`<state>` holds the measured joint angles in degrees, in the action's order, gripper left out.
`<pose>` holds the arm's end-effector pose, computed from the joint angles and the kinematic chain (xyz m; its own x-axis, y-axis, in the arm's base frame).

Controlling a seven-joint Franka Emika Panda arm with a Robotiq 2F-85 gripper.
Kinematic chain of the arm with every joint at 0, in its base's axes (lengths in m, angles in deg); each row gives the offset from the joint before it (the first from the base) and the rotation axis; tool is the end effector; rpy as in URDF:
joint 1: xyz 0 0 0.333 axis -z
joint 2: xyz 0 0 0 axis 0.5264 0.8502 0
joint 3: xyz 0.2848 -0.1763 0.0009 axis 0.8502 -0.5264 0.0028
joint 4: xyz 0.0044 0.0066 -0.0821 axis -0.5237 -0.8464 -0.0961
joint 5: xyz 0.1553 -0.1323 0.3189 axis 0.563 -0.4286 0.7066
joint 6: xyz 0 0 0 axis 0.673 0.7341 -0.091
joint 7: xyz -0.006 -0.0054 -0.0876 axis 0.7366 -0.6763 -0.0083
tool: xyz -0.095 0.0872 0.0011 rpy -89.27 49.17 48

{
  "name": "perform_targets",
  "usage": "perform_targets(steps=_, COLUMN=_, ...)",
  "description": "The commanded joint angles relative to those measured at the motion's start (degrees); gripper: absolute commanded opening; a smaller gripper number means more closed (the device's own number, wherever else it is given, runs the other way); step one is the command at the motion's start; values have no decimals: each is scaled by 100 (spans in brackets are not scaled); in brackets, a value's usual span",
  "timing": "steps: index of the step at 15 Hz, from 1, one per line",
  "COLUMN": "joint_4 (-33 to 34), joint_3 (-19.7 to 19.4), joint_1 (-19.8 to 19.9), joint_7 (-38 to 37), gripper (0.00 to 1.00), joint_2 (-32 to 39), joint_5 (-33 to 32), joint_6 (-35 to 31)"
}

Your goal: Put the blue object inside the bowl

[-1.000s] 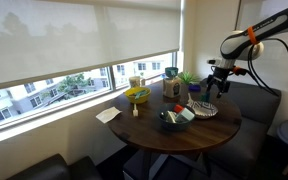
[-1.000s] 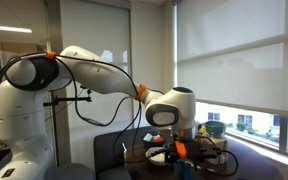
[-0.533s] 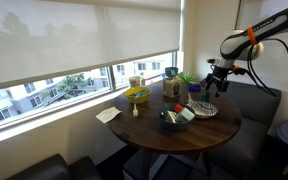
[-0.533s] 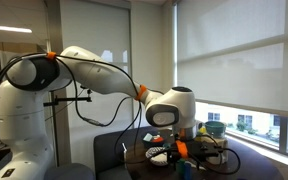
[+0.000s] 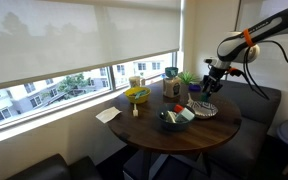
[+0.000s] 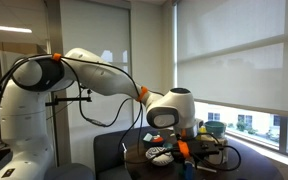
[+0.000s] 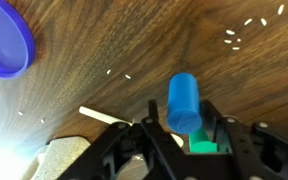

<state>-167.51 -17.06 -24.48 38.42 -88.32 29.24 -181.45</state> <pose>0.5293 -0.1731 0.4203 0.5224 0.8256 0.2134 0.8127 -0.5578 0.1686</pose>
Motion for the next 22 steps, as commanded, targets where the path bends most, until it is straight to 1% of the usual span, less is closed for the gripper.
perform_targets(steps=1, joint_4=137, joint_3=140, joint_1=98, joint_7=302, gripper=19, joint_2=92, joint_5=338, joint_6=2)
perform_targets(steps=2, joint_4=130, joint_3=138, joint_1=110, joint_7=366, gripper=12, joint_2=38, joint_5=309, joint_6=193)
perform_targets(steps=3, joint_4=109, joint_3=123, joint_1=121, joint_7=406, gripper=9, joint_2=-27, joint_5=163, joint_6=324)
perform_targets(steps=4, joint_4=54, joint_3=91, joint_1=149, joint_7=414, gripper=9, joint_2=-186, joint_5=67, joint_6=621)
perform_targets(steps=6, joint_4=-169, joint_3=42, joint_1=179, joint_7=495, gripper=9, joint_2=-638, joint_5=-201, joint_6=959)
perform_targets(steps=7, joint_4=-351, joint_3=29, joint_1=190, joint_7=444, gripper=9, joint_2=-977, joint_5=-567, joint_6=1048)
perform_targets(steps=8, joint_4=-449, joint_3=31, joint_1=202, joint_7=335, gripper=9, joint_2=-1244, joint_5=-957, joint_6=1108)
perform_targets(steps=9, joint_4=-542, joint_3=44, joint_1=196, joint_7=379, gripper=9, joint_2=-1531, joint_5=-1207, joint_6=1133)
perform_targets(steps=11, joint_4=-590, joint_3=37, joint_1=62, joint_7=794, gripper=9, joint_2=-1939, joint_5=-1193, joint_6=969)
perform_targets(steps=12, joint_4=-511, joint_3=37, joint_1=-59, joint_7=842, gripper=9, joint_2=-2010, joint_5=-987, joint_6=793)
perform_targets(steps=13, joint_4=-408, joint_3=-5, joint_1=-230, joint_7=965, gripper=9, joint_2=-2024, joint_5=-623, joint_6=721)
perform_targets(steps=14, joint_4=-288, joint_3=-9, joint_1=-410, joint_7=958, gripper=9, joint_2=-1946, joint_5=-358, joint_6=523)
perform_targets(steps=16, joint_4=-91, joint_3=-41, joint_1=-819, joint_7=1208, gripper=9, joint_2=-1776, joint_5=255, joint_6=188)
perform_targets(steps=18, joint_4=82, joint_3=-59, joint_1=-1228, joint_7=1644, gripper=9, joint_2=-1555, joint_5=901, joint_6=-109)
perform_targets(steps=20, joint_4=290, joint_3=-76, joint_1=-1568, joint_7=2211, gripper=9, joint_2=-1308, joint_5=1634, joint_6=-200)
perform_targets(steps=21, joint_4=404, joint_3=-69, joint_1=-1694, joint_7=2524, gripper=9, joint_2=-1171, joint_5=2032, joint_6=-105)
perform_targets(steps=22, joint_4=507, joint_3=-76, joint_1=-1739, joint_7=2895, gripper=9, joint_2=-1073, joint_5=2398, joint_6=103)
